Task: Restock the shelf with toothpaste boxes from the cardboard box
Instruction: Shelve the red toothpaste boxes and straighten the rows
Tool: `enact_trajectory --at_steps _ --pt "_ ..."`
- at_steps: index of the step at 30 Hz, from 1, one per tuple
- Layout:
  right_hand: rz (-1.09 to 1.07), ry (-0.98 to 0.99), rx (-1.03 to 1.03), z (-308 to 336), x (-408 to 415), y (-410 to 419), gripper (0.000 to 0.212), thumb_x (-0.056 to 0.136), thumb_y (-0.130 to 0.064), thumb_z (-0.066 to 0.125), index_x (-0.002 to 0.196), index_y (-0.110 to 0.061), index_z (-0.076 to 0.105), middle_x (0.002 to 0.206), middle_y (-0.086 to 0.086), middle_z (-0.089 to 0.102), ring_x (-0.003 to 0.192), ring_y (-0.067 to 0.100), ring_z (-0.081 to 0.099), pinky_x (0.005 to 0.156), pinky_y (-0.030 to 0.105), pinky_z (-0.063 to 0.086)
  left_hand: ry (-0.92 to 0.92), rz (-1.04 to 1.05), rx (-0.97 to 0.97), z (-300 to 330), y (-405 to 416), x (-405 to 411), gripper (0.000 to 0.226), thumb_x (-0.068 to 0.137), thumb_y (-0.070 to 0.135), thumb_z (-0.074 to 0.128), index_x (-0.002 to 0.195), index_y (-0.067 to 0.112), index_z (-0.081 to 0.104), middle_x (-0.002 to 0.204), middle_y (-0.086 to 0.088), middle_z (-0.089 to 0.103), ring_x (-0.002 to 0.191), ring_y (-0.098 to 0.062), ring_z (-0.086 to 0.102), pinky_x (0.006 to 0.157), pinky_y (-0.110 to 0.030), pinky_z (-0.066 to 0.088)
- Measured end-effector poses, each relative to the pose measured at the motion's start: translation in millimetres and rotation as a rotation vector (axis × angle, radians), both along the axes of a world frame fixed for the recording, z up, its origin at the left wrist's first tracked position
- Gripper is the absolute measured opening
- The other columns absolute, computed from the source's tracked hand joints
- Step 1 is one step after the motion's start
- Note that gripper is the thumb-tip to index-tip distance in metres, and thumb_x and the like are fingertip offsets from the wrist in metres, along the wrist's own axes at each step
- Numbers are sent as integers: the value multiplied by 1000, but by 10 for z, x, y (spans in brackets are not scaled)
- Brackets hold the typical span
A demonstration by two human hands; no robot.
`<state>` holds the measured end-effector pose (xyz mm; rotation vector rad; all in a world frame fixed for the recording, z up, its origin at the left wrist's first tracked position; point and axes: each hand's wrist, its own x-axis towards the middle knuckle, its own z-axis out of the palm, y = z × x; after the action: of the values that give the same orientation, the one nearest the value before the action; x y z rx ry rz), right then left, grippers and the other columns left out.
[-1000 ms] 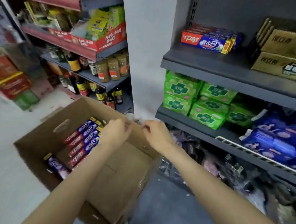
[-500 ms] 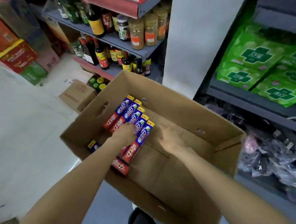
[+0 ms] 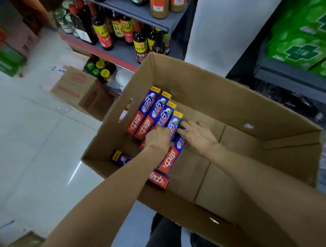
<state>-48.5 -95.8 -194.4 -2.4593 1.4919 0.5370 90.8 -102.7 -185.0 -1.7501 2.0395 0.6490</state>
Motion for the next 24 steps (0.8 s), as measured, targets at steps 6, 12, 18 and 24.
enact_trajectory --at_steps 6,12,18,24 --pt "-157 -7 63 67 -209 33 37 94 -13 42 131 -17 43 129 6 46 126 25 40 103 32 29 -22 -39 31 47 -49 -5 47 89 44 57 118 8 53 121 -11 57 111 -28 57 86 -37 47" --pt "-338 -38 45 431 -594 120 46 86 -28 61 127 -20 42 130 2 47 121 28 38 100 36 34 408 166 -85 336 6 55 48 89 30 60 124 3 40 114 -16 61 106 -31 59 82 -39 50" --pt "-402 -213 -75 909 -896 329 46 86 -39 61 123 -18 43 122 1 46 119 21 36 83 35 44 459 182 -362 928 62 -243 34 91 32 55 113 8 42 113 -13 59 105 -33 57 73 -38 39" --pt "-451 -418 -284 1487 -1568 481 43 90 -43 55 118 -12 47 120 6 48 118 23 43 89 34 40 508 345 -533 1656 240 -1021 34 91 41 51 112 13 49 109 -13 64 99 -35 58 72 -35 37"
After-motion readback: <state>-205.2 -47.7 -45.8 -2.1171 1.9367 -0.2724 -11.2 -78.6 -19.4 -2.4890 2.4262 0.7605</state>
